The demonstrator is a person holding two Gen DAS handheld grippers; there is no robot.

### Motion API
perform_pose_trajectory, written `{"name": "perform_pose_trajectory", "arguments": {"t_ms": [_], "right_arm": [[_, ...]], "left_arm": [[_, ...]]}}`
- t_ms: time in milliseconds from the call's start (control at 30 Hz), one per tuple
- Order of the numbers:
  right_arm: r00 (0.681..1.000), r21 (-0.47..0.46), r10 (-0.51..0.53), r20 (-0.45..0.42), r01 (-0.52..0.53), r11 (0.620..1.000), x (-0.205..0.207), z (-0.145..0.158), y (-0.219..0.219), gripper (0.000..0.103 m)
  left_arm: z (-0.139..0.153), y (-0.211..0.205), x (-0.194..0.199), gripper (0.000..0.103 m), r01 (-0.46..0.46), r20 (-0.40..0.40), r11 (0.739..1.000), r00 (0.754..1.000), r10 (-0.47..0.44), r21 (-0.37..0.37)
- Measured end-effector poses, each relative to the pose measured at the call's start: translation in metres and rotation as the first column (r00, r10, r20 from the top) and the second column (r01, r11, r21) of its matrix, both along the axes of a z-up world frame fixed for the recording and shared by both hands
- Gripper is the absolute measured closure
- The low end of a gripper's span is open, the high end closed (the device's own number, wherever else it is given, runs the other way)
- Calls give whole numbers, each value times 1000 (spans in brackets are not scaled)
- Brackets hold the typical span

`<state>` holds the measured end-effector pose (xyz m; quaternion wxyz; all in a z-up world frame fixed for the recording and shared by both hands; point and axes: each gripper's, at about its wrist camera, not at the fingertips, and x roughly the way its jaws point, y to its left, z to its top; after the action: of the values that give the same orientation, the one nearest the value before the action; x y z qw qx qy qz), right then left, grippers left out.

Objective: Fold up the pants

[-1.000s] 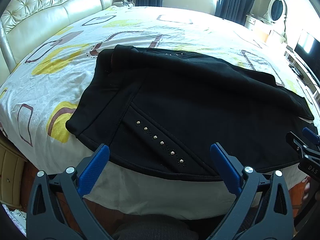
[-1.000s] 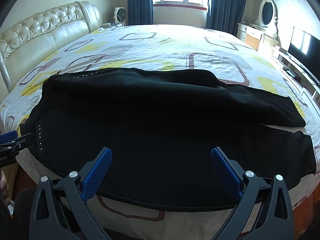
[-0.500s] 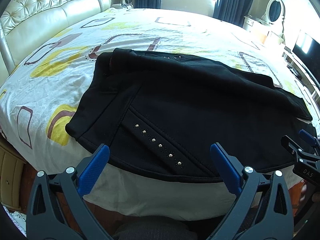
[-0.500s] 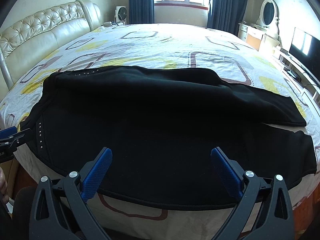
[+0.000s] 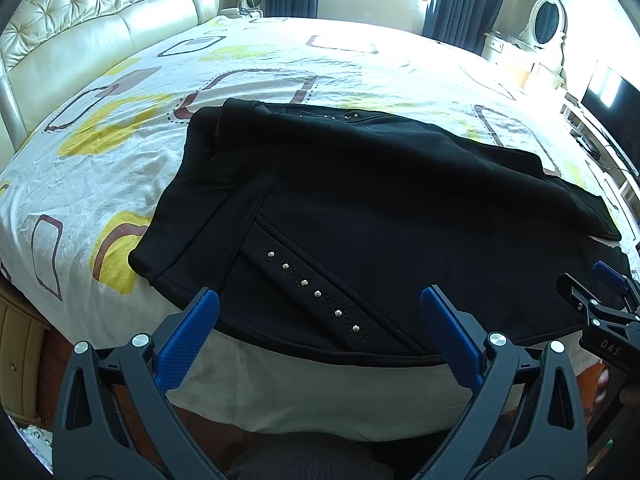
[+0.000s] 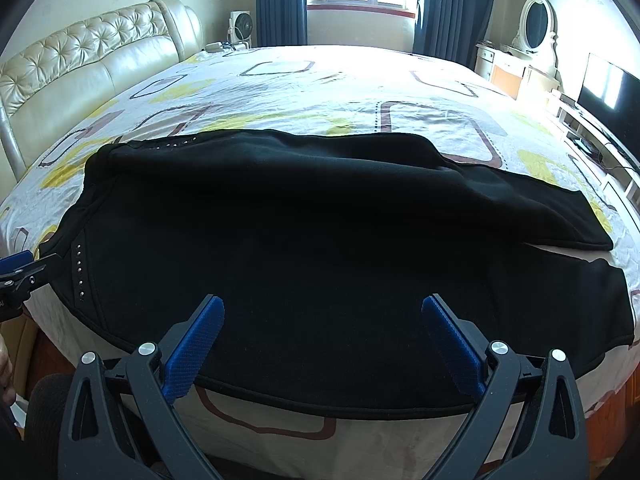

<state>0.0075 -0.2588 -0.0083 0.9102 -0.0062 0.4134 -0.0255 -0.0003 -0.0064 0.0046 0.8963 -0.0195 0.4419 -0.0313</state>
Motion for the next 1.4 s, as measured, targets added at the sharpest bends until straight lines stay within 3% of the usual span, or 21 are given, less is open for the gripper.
{"name": "perform_pose_trajectory", "arguments": {"t_ms": [1400], "right_arm": [[1000, 5, 7, -11, -7, 1000, -1, -2, 5, 4]], "left_arm": [[-1, 0, 0, 2, 14, -8, 1000, 1000, -14, -7]]}}
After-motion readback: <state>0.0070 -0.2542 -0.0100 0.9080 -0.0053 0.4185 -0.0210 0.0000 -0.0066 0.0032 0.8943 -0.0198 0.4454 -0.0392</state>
